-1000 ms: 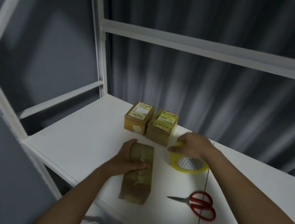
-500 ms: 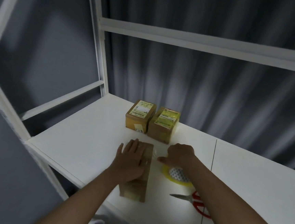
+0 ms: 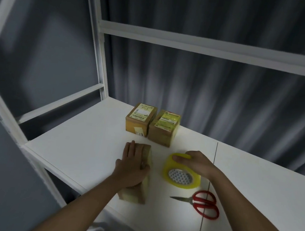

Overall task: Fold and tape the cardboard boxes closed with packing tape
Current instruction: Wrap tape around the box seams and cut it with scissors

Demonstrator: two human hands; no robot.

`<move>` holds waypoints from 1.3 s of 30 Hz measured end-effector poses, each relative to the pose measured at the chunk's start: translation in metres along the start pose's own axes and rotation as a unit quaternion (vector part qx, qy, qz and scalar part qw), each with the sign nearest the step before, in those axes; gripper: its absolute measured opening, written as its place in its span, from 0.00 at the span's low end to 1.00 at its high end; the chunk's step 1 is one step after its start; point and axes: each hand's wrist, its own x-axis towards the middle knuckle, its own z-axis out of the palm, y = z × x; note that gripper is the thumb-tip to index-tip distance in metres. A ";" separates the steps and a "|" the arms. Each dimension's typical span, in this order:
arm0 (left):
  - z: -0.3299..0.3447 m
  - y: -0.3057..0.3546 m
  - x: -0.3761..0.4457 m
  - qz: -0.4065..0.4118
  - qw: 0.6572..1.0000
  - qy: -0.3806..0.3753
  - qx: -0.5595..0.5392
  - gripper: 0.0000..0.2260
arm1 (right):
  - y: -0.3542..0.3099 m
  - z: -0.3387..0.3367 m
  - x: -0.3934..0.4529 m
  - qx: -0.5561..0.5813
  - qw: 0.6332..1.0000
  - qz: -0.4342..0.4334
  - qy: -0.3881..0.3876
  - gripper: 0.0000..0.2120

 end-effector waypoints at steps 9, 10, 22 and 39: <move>0.013 -0.003 0.002 0.013 0.906 -0.005 -0.423 0.36 | -0.081 -0.045 -0.006 -0.261 0.953 -0.129 0.083 0.16; 0.017 -0.004 0.002 0.005 0.882 -0.031 -0.471 0.32 | -0.092 -0.042 -0.005 -0.305 0.939 -0.134 0.081 0.18; 0.012 -0.013 0.024 0.077 0.961 -0.081 -0.252 0.51 | -0.103 -0.025 0.000 -0.207 0.962 -0.180 -0.016 0.09; 0.019 -0.022 0.024 0.091 0.983 -0.073 -0.140 0.51 | -0.007 -0.030 -0.007 -0.371 0.928 0.020 -0.007 0.35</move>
